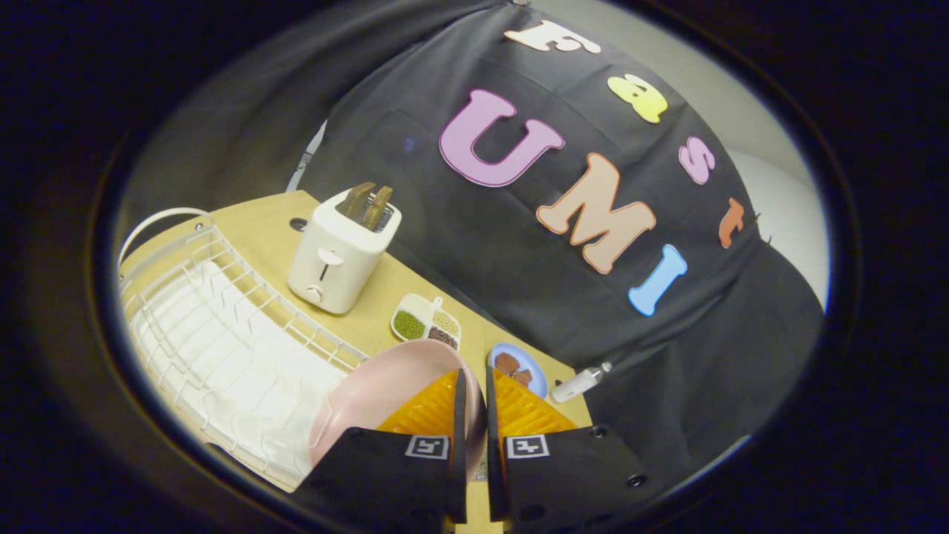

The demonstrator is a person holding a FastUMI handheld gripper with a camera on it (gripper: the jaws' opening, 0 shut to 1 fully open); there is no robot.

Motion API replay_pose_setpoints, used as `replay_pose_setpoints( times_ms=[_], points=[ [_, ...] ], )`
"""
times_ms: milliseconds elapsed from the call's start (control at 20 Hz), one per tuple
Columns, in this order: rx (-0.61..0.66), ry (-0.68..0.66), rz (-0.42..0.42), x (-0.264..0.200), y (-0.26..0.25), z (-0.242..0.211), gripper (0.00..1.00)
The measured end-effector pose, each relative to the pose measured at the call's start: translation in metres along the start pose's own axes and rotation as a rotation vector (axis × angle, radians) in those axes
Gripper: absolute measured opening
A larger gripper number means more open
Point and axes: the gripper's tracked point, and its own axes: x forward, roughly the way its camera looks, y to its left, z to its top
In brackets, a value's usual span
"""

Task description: Take the plate from the dish rack, then take the spoon from the basket and place it into the plate.

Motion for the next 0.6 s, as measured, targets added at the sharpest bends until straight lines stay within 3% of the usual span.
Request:
replay_pose_setpoints(
  times_ms=[350, 450, 500, 600],
  points=[
    [-0.077, -0.038, -0.038, -0.005, -0.004, 0.009, 0.11],
    [-0.086, -0.111, -0.115, -0.011, -0.026, 0.028, 0.11],
    [-0.069, -0.16, -0.148, -0.015, -0.045, 0.044, 0.1],
    [0.029, -0.178, -0.114, -0.03, -0.061, 0.05, 0.09]
  ],
)
